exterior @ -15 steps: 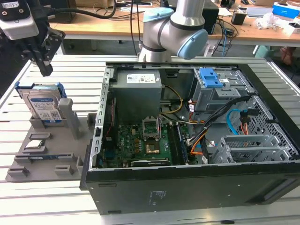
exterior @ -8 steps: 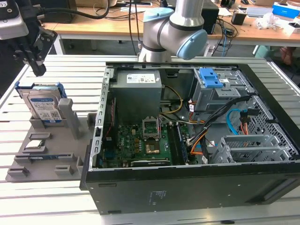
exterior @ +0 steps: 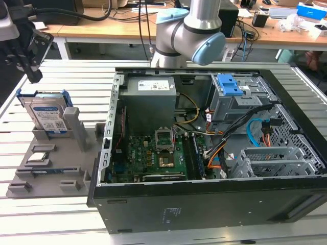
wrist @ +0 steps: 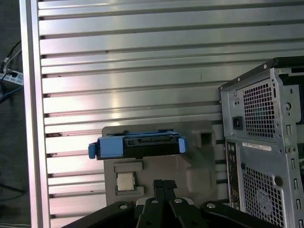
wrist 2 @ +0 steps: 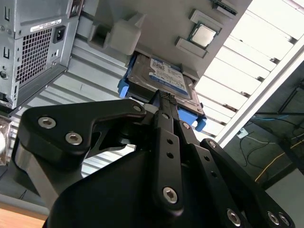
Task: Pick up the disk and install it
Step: 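Reach for the disk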
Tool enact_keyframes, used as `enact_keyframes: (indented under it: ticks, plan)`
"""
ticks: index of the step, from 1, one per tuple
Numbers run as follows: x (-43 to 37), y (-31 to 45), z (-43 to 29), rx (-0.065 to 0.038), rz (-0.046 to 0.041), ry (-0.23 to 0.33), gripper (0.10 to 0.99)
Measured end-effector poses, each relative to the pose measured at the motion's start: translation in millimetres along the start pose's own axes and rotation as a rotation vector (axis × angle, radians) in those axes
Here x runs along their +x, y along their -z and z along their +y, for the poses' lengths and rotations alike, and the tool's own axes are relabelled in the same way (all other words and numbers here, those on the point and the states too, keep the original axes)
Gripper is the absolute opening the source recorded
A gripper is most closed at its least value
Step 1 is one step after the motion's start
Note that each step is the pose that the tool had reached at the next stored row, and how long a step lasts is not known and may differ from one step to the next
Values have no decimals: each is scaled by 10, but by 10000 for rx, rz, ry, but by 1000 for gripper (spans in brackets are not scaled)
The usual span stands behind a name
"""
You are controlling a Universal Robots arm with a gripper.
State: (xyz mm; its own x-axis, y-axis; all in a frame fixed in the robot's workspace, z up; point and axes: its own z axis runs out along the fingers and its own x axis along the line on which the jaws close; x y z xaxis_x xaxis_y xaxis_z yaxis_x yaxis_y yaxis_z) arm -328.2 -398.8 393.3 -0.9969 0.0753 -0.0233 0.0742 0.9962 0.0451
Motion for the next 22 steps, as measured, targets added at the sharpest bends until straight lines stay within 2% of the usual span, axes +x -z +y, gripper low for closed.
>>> enact_keyframes:
  ticks: [11, 13, 16, 18, 22]
  plan:
    - [189, 5, -14, 0, 1, 1, 106]
    - [270, 8, -20, 0, 1, 0, 106]
    - [327, 9, -24, 1, 0, 0, 106]
    - [401, 11, -30, 0, 0, 1, 106]
    - [495, 14, -37, 0, 1, 1, 106]
